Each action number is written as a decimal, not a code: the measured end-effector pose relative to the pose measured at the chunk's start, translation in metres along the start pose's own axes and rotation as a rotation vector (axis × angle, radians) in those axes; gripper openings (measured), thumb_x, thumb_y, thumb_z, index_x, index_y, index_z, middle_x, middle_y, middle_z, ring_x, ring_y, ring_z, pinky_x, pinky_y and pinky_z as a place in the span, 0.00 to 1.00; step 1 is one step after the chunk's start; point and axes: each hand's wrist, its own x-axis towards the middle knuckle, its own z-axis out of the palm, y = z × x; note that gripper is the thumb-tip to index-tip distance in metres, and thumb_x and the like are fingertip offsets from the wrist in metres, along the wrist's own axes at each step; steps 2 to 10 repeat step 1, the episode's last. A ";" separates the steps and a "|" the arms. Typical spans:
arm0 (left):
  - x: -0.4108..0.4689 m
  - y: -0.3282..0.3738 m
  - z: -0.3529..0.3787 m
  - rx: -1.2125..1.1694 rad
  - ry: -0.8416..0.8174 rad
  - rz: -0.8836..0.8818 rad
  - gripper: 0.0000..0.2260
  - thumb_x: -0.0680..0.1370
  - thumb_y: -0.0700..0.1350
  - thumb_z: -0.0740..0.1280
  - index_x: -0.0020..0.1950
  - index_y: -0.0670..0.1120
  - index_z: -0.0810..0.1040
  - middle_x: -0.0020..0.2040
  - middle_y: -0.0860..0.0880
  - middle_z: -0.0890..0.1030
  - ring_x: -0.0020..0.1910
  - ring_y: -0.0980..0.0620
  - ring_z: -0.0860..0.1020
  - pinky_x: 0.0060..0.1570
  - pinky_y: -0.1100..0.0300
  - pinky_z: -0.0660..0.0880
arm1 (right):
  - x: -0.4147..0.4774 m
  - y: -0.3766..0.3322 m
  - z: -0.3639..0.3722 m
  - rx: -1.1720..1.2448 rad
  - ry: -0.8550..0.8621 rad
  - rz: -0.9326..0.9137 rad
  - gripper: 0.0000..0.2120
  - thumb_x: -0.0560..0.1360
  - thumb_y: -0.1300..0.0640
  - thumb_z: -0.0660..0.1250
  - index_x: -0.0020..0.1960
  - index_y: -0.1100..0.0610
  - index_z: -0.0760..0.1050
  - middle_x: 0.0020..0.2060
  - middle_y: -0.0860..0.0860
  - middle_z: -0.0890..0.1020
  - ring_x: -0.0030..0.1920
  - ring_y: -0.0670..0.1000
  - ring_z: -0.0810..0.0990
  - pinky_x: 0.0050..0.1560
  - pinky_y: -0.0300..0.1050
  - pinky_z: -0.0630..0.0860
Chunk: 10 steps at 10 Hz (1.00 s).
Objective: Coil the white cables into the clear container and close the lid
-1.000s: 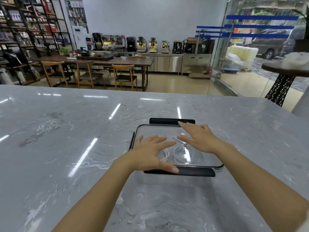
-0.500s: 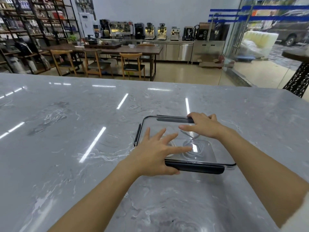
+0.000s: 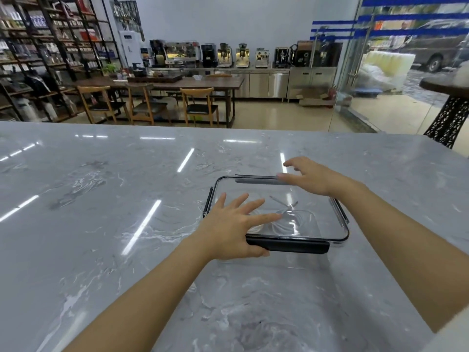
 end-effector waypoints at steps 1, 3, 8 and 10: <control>-0.002 0.004 -0.004 -0.017 -0.014 0.010 0.32 0.70 0.69 0.59 0.71 0.68 0.52 0.77 0.52 0.55 0.76 0.49 0.50 0.72 0.39 0.46 | -0.027 0.002 -0.032 0.138 0.067 -0.023 0.24 0.73 0.43 0.64 0.65 0.53 0.68 0.59 0.52 0.76 0.54 0.52 0.75 0.55 0.46 0.70; -0.002 0.004 -0.004 -0.017 -0.014 0.010 0.32 0.70 0.69 0.59 0.71 0.68 0.52 0.77 0.52 0.55 0.76 0.49 0.50 0.72 0.39 0.46 | -0.027 0.002 -0.032 0.138 0.067 -0.023 0.24 0.73 0.43 0.64 0.65 0.53 0.68 0.59 0.52 0.76 0.54 0.52 0.75 0.55 0.46 0.70; -0.002 0.004 -0.004 -0.017 -0.014 0.010 0.32 0.70 0.69 0.59 0.71 0.68 0.52 0.77 0.52 0.55 0.76 0.49 0.50 0.72 0.39 0.46 | -0.027 0.002 -0.032 0.138 0.067 -0.023 0.24 0.73 0.43 0.64 0.65 0.53 0.68 0.59 0.52 0.76 0.54 0.52 0.75 0.55 0.46 0.70; -0.002 0.004 -0.004 -0.017 -0.014 0.010 0.32 0.70 0.69 0.59 0.71 0.68 0.52 0.77 0.52 0.55 0.76 0.49 0.50 0.72 0.39 0.46 | -0.027 0.002 -0.032 0.138 0.067 -0.023 0.24 0.73 0.43 0.64 0.65 0.53 0.68 0.59 0.52 0.76 0.54 0.52 0.75 0.55 0.46 0.70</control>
